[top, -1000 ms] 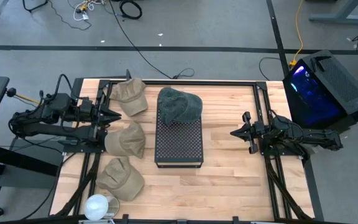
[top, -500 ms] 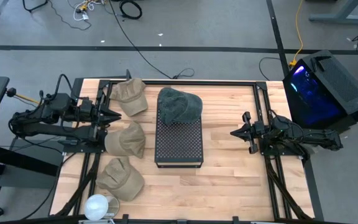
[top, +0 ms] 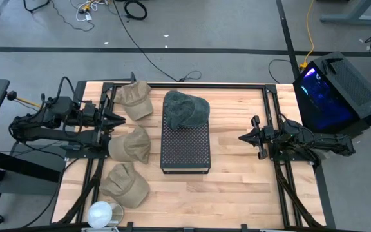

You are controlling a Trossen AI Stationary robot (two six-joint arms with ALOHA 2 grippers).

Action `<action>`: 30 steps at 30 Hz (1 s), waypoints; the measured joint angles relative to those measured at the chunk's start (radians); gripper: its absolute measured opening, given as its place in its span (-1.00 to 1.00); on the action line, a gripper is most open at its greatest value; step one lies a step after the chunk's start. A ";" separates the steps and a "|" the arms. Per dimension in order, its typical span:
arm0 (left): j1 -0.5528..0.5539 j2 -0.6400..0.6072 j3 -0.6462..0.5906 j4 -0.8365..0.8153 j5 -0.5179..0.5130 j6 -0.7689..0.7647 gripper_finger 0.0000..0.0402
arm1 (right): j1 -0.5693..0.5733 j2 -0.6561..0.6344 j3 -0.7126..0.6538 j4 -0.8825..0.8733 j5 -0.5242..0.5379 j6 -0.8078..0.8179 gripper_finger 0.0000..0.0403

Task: Pick & Place hat
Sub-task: Put the top brown cap on the shelf

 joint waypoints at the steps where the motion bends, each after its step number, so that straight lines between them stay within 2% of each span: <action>1: 0.000 0.000 0.000 0.005 0.000 0.000 -0.76 | 0.000 0.000 0.000 0.000 0.000 0.000 -0.96; 6: 0.000 0.000 0.000 0.058 0.000 -0.008 -0.76 | 0.000 0.000 0.000 0.000 0.000 0.000 -0.96; 17: 0.000 0.000 0.000 0.249 0.019 -0.207 -0.76 | 0.000 0.000 0.000 0.000 0.000 0.000 -0.96; 24: 0.000 0.000 0.000 0.330 0.015 -0.133 -0.76 | 0.000 0.000 0.000 0.000 0.000 0.000 -0.96; 30: 0.000 0.000 0.000 0.335 -0.086 -0.109 -0.76 | 0.000 0.000 0.000 0.000 0.000 0.000 -0.96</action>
